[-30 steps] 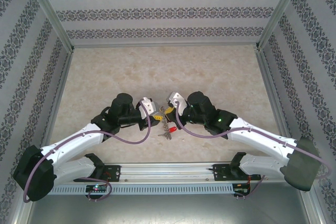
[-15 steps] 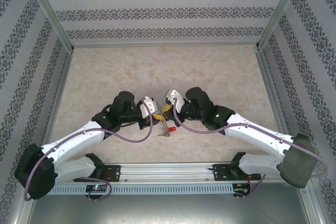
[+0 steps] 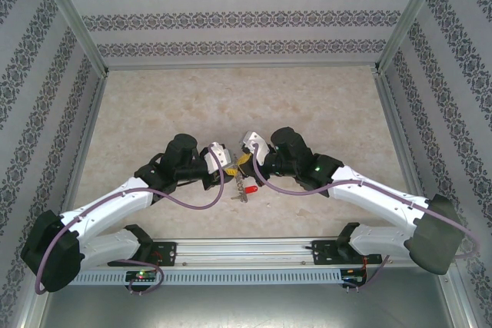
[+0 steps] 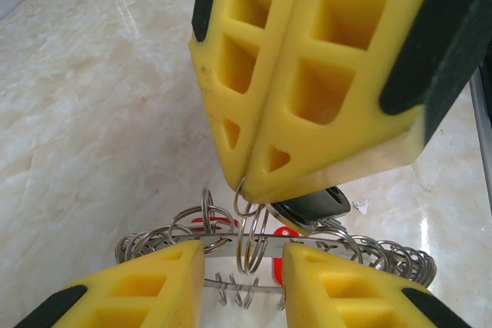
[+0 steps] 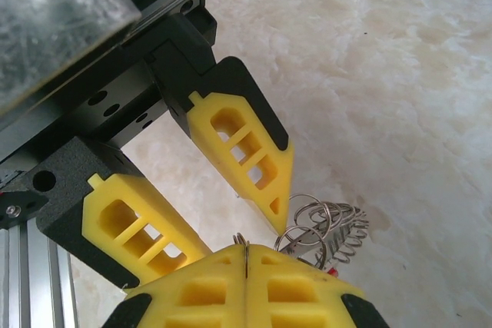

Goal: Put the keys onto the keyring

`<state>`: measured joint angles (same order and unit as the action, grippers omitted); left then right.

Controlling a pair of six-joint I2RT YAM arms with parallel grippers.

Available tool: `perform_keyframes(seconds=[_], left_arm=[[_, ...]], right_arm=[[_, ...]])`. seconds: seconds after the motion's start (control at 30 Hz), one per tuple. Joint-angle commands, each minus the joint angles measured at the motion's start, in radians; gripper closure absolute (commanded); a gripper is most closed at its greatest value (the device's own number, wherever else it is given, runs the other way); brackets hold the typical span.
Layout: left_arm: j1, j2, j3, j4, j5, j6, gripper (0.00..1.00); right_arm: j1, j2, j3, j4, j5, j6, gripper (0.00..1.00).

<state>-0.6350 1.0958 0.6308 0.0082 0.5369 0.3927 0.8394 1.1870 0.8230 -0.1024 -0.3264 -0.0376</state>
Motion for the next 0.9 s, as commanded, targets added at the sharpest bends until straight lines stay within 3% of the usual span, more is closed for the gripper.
perform_keyframes(seconds=[0.0,0.57,0.87], left_arm=[[-0.005,0.007,0.037,0.026,-0.005,0.007,0.67],[-0.005,0.016,0.047,-0.006,0.006,0.017,0.78],[-0.005,0.01,0.037,0.009,-0.001,0.02,0.94]], right_arm=[[-0.01,-0.003,0.037,0.014,-0.031,-0.024,1.0],[-0.01,-0.015,0.029,0.012,-0.009,-0.02,1.0],[-0.009,-0.015,0.024,0.007,0.012,-0.007,1.0]])
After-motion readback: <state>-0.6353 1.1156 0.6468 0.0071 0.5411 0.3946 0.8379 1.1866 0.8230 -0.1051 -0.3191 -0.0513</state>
